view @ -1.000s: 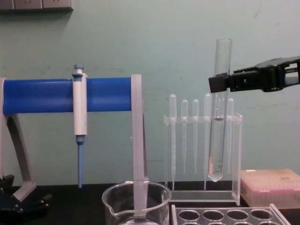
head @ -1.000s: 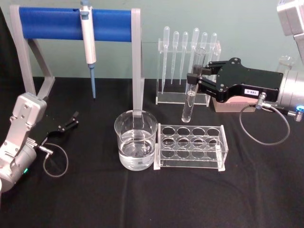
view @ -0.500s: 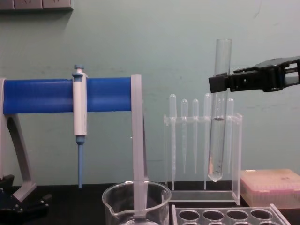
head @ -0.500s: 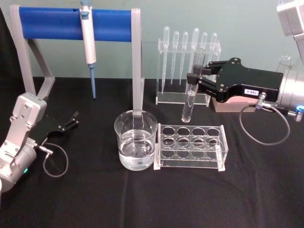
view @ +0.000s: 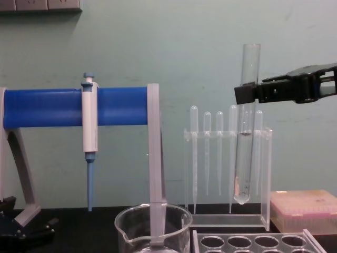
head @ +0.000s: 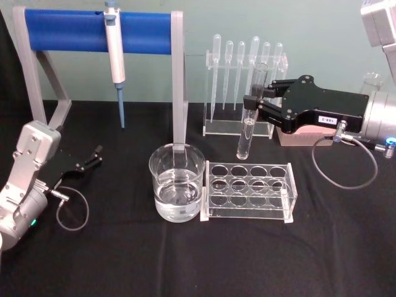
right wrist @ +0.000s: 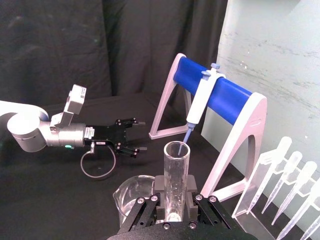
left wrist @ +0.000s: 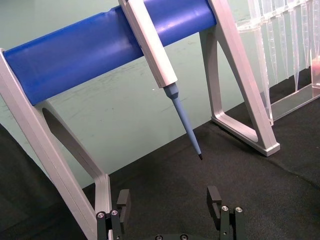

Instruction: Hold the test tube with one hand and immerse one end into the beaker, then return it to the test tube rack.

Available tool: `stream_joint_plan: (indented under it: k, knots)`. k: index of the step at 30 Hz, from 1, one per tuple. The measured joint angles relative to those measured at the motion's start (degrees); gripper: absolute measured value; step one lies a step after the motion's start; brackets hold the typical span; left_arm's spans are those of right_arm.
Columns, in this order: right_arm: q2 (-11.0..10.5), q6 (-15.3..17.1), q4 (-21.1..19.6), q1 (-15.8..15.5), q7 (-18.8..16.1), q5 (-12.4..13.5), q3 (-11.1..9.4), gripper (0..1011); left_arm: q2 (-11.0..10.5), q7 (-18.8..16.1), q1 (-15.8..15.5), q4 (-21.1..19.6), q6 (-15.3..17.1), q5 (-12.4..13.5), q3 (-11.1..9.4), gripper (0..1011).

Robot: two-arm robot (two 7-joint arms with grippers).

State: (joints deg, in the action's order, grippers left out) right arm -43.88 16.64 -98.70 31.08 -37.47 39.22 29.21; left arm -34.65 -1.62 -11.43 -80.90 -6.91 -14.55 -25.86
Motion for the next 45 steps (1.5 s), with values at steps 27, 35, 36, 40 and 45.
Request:
stream_joint_plan:
  k: [27, 35, 36, 40, 45]
  knots:
    - [0.00, 0.00, 0.00, 0.00, 0.00, 0.00, 0.00, 243, 0.00, 0.00, 0.00, 0.00, 0.00, 0.00, 0.00, 1000]
    - [0.00, 0.00, 0.00, 0.00, 0.00, 0.00, 0.00, 243, 0.00, 0.00, 0.00, 0.00, 0.00, 0.00, 0.00, 1000]
    - [0.00, 0.00, 0.00, 0.00, 0.00, 0.00, 0.00, 243, 0.00, 0.00, 0.00, 0.00, 0.00, 0.00, 0.00, 1000]
    - [0.00, 0.00, 0.00, 0.00, 0.00, 0.00, 0.00, 243, 0.00, 0.00, 0.00, 0.00, 0.00, 0.00, 0.00, 1000]
    - [0.00, 0.00, 0.00, 0.00, 0.00, 0.00, 0.00, 243, 0.00, 0.00, 0.00, 0.00, 0.00, 0.00, 0.00, 1000]
